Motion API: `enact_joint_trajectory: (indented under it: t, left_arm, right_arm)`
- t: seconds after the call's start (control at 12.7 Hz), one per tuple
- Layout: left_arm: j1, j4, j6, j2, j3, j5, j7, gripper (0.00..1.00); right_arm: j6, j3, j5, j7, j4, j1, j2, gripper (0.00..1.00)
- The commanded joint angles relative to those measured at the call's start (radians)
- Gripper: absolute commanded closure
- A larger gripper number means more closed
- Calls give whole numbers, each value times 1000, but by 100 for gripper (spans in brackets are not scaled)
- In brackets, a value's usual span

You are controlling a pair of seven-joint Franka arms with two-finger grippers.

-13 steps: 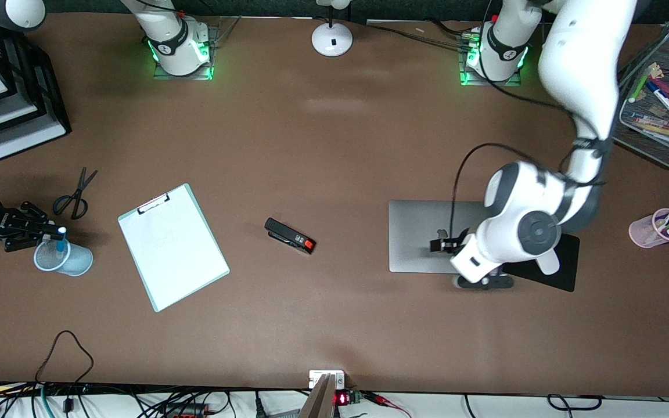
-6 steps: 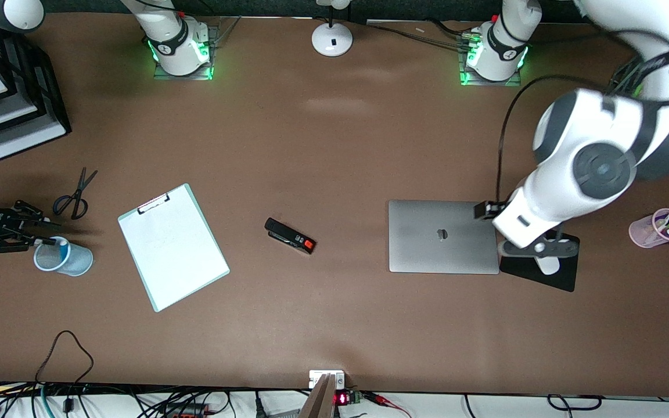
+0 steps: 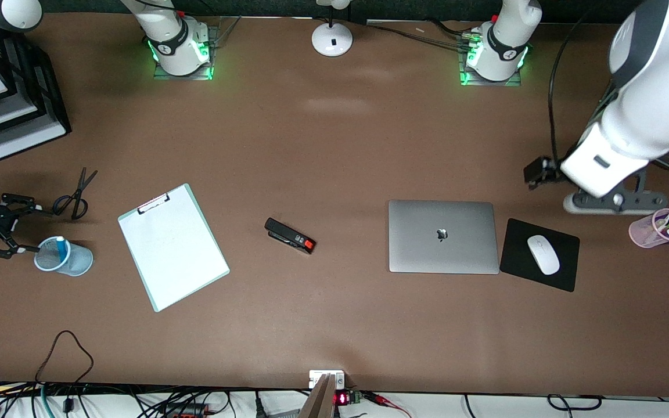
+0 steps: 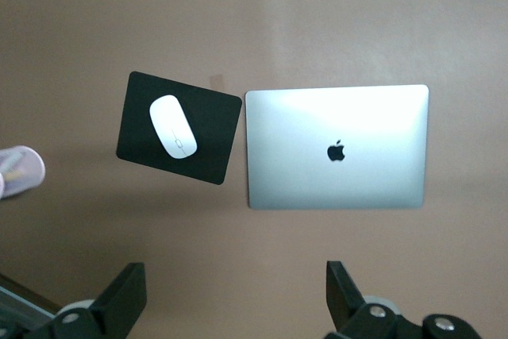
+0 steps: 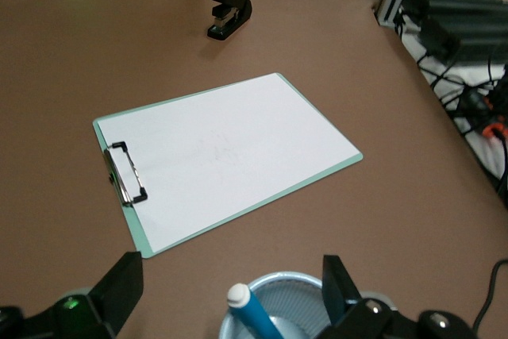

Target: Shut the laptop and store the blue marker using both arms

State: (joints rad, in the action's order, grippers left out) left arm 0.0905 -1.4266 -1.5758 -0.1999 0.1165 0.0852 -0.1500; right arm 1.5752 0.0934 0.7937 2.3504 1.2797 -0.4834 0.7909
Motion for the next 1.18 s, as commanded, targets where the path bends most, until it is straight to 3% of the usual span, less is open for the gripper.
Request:
enact_joint_trajectory:
  t: [0.0,0.47,0.79,1.1]
  left_arm:
    - [-41,-104,-13,88,6,-40,92,0]
    - [-41,-225,-16,204,6,-87,96,0]
    - [-47,-290,-15,278,5,-88,136,0]
    - [-72,-291,-1,292,3,-87,148,0]
  right_arm:
    - [-9,-6,-76,-194,67,41,-129,0]
    - [0,-6,-289,-763,194,172,-367,0]
    - [-7,-4,-421,-1315,222,299,-475,0]
    - [-17,-6,-527,-1863,222,436,-538,0]
